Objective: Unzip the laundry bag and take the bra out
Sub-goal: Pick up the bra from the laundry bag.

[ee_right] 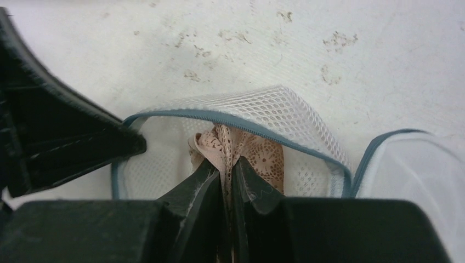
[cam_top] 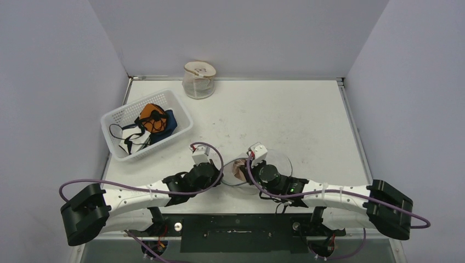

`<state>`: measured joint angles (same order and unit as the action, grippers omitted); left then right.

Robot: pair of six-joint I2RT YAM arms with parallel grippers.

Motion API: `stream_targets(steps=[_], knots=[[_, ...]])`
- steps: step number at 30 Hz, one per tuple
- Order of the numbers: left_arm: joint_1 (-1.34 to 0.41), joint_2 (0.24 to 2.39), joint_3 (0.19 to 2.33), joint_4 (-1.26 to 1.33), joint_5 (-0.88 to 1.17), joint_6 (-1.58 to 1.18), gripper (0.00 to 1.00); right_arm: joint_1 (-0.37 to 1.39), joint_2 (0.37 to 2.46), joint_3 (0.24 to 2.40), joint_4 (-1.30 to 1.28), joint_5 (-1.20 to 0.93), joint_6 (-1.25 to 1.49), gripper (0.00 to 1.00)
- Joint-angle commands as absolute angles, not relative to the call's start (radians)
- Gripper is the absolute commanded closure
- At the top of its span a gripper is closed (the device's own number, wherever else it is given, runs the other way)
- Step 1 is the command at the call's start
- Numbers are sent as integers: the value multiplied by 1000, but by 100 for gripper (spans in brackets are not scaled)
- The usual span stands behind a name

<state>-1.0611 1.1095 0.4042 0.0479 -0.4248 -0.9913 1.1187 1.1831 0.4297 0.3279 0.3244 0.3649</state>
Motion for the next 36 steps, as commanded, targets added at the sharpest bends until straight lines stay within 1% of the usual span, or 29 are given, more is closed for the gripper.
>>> stream_targets(steps=[1,6,11,14,17,27,29,33,36], knots=[[-1028,1095,436,46,-413,-989,100,1115,1051,393,357,205,289,95],[-1016,1113,464,38,-394,-978,100,1116,964,372,351,148,269,95],[-1015,1113,494,14,-388,-966,88,1114,920,355,382,126,272,95],[-1015,1104,500,4,-389,-960,84,1114,859,327,412,154,283,95],[-1014,1100,497,3,-389,-957,84,1112,786,320,413,191,286,95],[-1017,1110,468,60,-355,-959,85,1108,642,312,400,338,323,95],[-1017,1105,461,81,-339,-951,82,1107,619,298,422,353,333,95],[-1018,1087,461,83,-328,-945,66,1104,605,293,433,364,342,95],[-1017,1062,462,72,-332,-945,60,1102,593,299,439,365,344,95]])
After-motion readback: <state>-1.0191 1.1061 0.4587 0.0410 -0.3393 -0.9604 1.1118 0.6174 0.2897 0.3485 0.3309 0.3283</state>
